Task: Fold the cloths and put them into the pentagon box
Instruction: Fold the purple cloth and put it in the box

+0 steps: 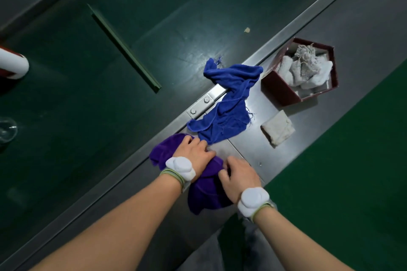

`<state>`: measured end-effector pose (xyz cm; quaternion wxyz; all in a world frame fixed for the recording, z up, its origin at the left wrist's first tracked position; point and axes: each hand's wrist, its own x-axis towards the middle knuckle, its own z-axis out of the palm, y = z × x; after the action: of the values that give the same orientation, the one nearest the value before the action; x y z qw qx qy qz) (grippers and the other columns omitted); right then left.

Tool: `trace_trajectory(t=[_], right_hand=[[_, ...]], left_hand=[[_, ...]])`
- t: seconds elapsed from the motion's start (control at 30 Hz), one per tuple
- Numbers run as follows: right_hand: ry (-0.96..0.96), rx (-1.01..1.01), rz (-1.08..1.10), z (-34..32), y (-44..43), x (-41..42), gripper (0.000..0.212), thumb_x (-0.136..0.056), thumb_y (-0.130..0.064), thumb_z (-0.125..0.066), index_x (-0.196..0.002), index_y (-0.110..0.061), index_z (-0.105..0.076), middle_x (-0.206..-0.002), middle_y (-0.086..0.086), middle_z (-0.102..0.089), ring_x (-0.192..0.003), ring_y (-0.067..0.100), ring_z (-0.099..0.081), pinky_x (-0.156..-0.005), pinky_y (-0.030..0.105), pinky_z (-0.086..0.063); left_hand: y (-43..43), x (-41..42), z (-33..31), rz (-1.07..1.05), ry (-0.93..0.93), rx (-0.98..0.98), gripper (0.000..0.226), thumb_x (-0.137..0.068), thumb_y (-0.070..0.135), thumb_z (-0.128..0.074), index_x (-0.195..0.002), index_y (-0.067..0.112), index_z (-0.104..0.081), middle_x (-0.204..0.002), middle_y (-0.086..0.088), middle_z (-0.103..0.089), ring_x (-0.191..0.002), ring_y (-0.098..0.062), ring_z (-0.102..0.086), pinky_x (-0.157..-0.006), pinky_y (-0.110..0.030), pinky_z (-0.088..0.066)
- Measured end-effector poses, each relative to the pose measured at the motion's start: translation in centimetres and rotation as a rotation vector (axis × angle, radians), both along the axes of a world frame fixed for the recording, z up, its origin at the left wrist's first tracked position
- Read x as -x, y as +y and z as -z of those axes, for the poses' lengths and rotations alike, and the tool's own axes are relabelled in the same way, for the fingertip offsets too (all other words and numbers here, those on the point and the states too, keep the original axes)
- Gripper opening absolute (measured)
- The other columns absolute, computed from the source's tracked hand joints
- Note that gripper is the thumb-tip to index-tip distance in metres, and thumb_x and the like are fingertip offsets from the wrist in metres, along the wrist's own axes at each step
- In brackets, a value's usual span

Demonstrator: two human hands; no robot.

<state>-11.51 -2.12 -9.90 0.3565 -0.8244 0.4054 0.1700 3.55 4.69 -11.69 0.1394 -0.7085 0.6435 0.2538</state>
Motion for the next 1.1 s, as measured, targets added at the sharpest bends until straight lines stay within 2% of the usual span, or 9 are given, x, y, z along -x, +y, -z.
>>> trace_trajectory(t=[0.1,0.2,0.33,0.43,0.5,0.57,0.67,0.87,1.1], right_hand=[[-0.143,-0.223,0.114,-0.1,0.4,0.2,0.017,-0.084,-0.025,-0.04,-0.067,-0.021,-0.041,-0.075,0.003,-0.05,-0.079,0.027,-0.049,-0.074,0.043,-0.043],[-0.023,-0.302,0.206,0.4,0.8,0.1,0.029,-0.09,-0.042,-0.048,-0.069,-0.024,-0.043,-0.07,-0.001,-0.055,-0.073,0.025,-0.053,-0.072,0.038,-0.044],[0.149,-0.11,-0.141,0.3,1.2,-0.6,0.044,-0.076,-0.054,-0.059,-0.112,-0.03,-0.049,-0.104,-0.003,-0.067,-0.098,0.025,-0.061,-0.085,0.039,-0.044],[0.06,0.116,-0.328,-2.0,1.4,-1.1,0.028,-0.082,-0.04,-0.047,-0.105,-0.028,-0.058,-0.107,-0.001,-0.066,-0.105,0.026,-0.058,-0.087,0.037,-0.037],[0.017,0.139,-0.388,-4.2,1.2,-0.7,0.031,-0.084,-0.037,-0.045,-0.11,-0.029,-0.059,-0.108,-0.002,-0.067,-0.105,0.025,-0.059,-0.09,0.036,-0.038],[-0.01,0.118,-0.382,-7.0,0.7,-0.2,0.029,-0.084,-0.036,-0.046,-0.109,-0.028,-0.057,-0.109,-0.001,-0.067,-0.103,0.027,-0.06,-0.085,0.035,-0.044],[-0.111,0.073,-0.301,-11.7,-0.2,0.2,0.021,-0.081,-0.035,-0.043,-0.098,-0.026,-0.052,-0.101,0.0,-0.066,-0.092,0.03,-0.06,-0.074,0.036,-0.047],[-0.351,0.119,-0.28,-21.2,-2.0,-2.2,0.024,-0.075,-0.04,-0.025,-0.069,-0.02,-0.037,-0.061,-0.004,-0.047,-0.062,0.023,-0.046,-0.059,0.035,-0.037],[-0.602,0.363,-0.132,-29.8,-6.4,-6.4,0.032,-0.079,-0.032,-0.031,-0.08,-0.016,-0.058,-0.071,0.008,-0.063,-0.069,0.03,-0.056,-0.066,0.041,-0.048]], left_hand=[[0.3,-0.2,0.1,-0.046,-0.03,-0.038,0.025,-0.083,0.022,-0.047,-0.106,0.022,-0.056,-0.109,-0.011,-0.054,-0.105,-0.031,-0.046,-0.087,-0.043,-0.031],[1.1,-0.5,-0.3,-0.055,0.011,-0.024,0.027,-0.079,0.03,-0.05,-0.104,0.024,-0.059,-0.112,-0.008,-0.053,-0.11,-0.03,-0.042,-0.092,-0.044,-0.03],[2.4,-0.5,-2.5,-0.06,0.151,0.207,0.033,-0.073,0.036,-0.046,-0.09,0.019,-0.068,-0.107,0.001,-0.067,-0.117,-0.022,-0.051,-0.106,-0.042,-0.026],[4.1,0.0,-5.6,-0.134,0.228,0.247,0.023,-0.081,0.035,-0.04,-0.081,0.016,-0.055,-0.077,-0.006,-0.068,-0.084,-0.027,-0.063,-0.107,-0.038,-0.027],[5.2,0.2,-7.9,-0.219,0.266,0.208,0.024,-0.089,0.039,-0.037,-0.088,0.018,-0.048,-0.076,-0.009,-0.067,-0.078,-0.032,-0.062,-0.093,-0.037,-0.041],[6.3,0.1,-10.1,-0.345,0.323,0.199,0.025,-0.092,0.045,-0.04,-0.097,0.022,-0.047,-0.089,-0.007,-0.069,-0.084,-0.034,-0.062,-0.071,-0.036,-0.042],[7.6,-1.2,-14.1,-0.458,0.382,0.19,0.027,-0.089,0.05,-0.05,-0.097,0.025,-0.056,-0.091,-0.003,-0.069,-0.087,-0.027,-0.062,-0.067,-0.033,-0.041],[7.8,-5.9,-21.7,-0.541,0.503,0.259,0.041,-0.07,0.068,-0.058,-0.078,0.029,-0.062,-0.064,0.011,-0.056,-0.064,-0.013,-0.055,-0.059,-0.032,-0.044],[8.2,-10.6,-26.1,-0.555,0.348,0.427,0.012,-0.088,0.03,-0.061,-0.089,0.019,-0.066,-0.083,0.002,-0.059,-0.081,-0.019,-0.057,-0.074,-0.041,-0.048]])
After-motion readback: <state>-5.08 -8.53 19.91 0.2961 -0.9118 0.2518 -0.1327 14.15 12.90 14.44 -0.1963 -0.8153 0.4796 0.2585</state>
